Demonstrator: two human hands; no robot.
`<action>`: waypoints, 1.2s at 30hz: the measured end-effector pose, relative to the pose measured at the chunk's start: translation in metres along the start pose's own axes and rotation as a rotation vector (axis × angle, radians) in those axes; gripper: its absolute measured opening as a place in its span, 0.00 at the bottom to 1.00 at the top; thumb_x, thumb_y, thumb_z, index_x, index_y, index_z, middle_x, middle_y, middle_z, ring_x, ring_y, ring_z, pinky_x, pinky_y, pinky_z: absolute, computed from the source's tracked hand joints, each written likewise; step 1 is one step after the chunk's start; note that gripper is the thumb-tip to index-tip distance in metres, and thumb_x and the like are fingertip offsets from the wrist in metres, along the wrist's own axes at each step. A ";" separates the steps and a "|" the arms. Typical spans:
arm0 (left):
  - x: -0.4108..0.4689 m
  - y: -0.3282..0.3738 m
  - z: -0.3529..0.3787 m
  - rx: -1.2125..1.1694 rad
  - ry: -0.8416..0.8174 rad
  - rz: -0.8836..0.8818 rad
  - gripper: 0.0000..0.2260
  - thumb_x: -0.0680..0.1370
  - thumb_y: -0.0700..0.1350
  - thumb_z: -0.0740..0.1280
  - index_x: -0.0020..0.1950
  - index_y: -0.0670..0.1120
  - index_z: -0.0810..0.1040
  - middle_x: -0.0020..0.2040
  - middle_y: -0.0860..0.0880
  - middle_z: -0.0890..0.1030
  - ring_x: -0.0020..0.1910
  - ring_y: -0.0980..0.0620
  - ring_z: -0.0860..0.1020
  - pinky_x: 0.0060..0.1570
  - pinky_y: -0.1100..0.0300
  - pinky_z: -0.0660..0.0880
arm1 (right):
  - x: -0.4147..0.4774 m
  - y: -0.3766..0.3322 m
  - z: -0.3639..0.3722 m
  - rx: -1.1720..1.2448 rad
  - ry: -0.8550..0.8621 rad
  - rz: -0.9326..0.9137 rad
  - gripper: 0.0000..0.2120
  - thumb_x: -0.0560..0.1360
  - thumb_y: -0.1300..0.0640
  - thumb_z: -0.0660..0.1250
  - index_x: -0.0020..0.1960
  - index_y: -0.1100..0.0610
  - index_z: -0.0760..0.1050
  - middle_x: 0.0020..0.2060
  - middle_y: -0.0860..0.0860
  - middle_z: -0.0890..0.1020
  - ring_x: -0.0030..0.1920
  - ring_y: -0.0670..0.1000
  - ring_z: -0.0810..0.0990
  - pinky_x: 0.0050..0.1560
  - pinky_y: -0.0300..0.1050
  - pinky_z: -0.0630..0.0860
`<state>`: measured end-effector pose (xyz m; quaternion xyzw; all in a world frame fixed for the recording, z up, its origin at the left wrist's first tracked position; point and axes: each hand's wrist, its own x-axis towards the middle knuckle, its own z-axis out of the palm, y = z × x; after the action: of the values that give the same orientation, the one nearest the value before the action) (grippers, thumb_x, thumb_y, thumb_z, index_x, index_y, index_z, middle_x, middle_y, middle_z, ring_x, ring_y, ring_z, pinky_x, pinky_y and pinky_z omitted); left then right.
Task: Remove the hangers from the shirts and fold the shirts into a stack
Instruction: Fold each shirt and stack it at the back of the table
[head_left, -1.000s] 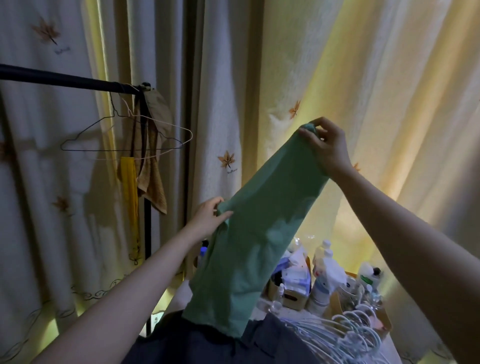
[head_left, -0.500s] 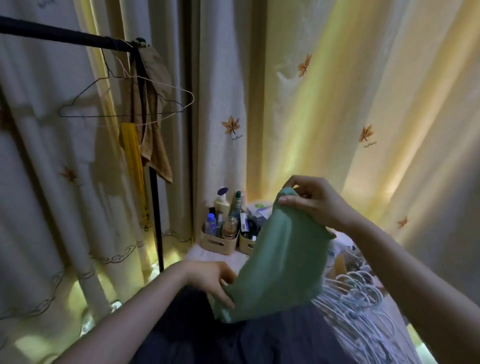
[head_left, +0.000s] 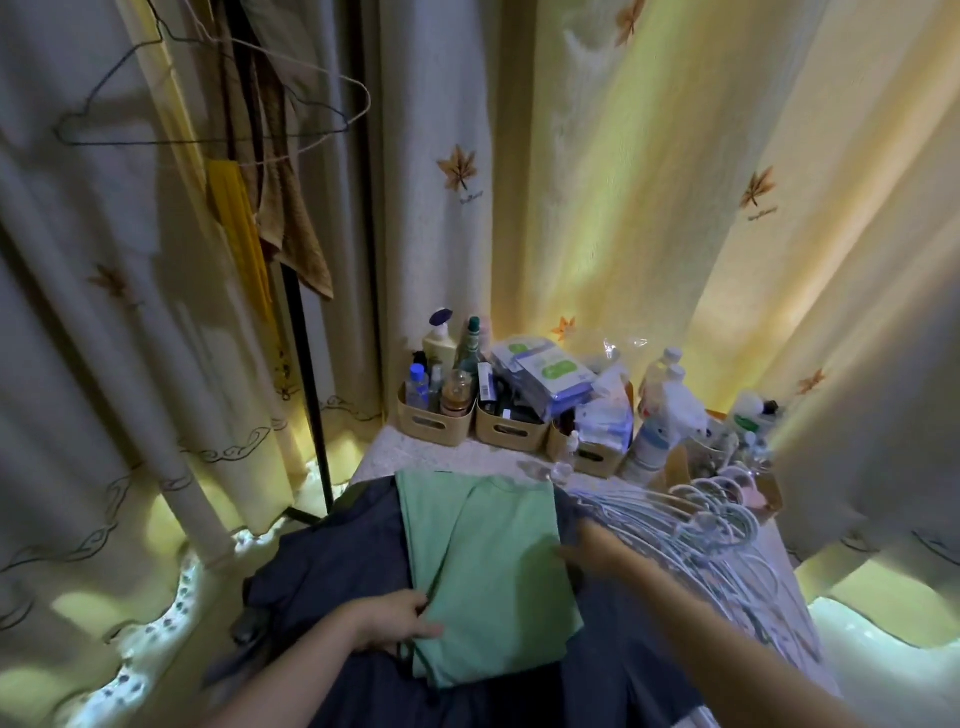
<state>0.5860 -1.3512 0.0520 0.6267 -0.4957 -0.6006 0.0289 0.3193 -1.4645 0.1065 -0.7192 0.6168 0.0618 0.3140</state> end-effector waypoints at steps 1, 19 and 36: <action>-0.001 -0.003 0.002 -0.077 -0.022 -0.012 0.12 0.79 0.44 0.64 0.62 0.47 0.72 0.52 0.52 0.79 0.44 0.58 0.79 0.39 0.67 0.76 | -0.004 0.012 0.016 -0.008 -0.047 0.010 0.17 0.77 0.49 0.66 0.53 0.64 0.78 0.44 0.59 0.79 0.43 0.47 0.69 0.40 0.40 0.62; -0.007 0.002 0.012 -0.306 -0.129 -0.040 0.13 0.80 0.53 0.62 0.56 0.46 0.76 0.52 0.50 0.82 0.45 0.57 0.81 0.50 0.65 0.77 | -0.050 0.022 0.046 0.719 -0.320 0.170 0.15 0.78 0.51 0.65 0.48 0.64 0.75 0.36 0.57 0.77 0.30 0.51 0.76 0.34 0.44 0.76; 0.014 0.000 -0.002 -0.472 0.335 0.074 0.22 0.78 0.39 0.66 0.67 0.46 0.60 0.61 0.40 0.76 0.49 0.47 0.76 0.37 0.60 0.71 | -0.041 0.012 0.058 0.481 -0.417 0.063 0.16 0.73 0.46 0.70 0.43 0.61 0.79 0.27 0.47 0.77 0.27 0.44 0.74 0.28 0.39 0.73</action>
<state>0.5842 -1.3618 0.0426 0.6746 -0.3533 -0.5859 0.2772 0.3157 -1.3992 0.0751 -0.5766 0.5579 0.0700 0.5928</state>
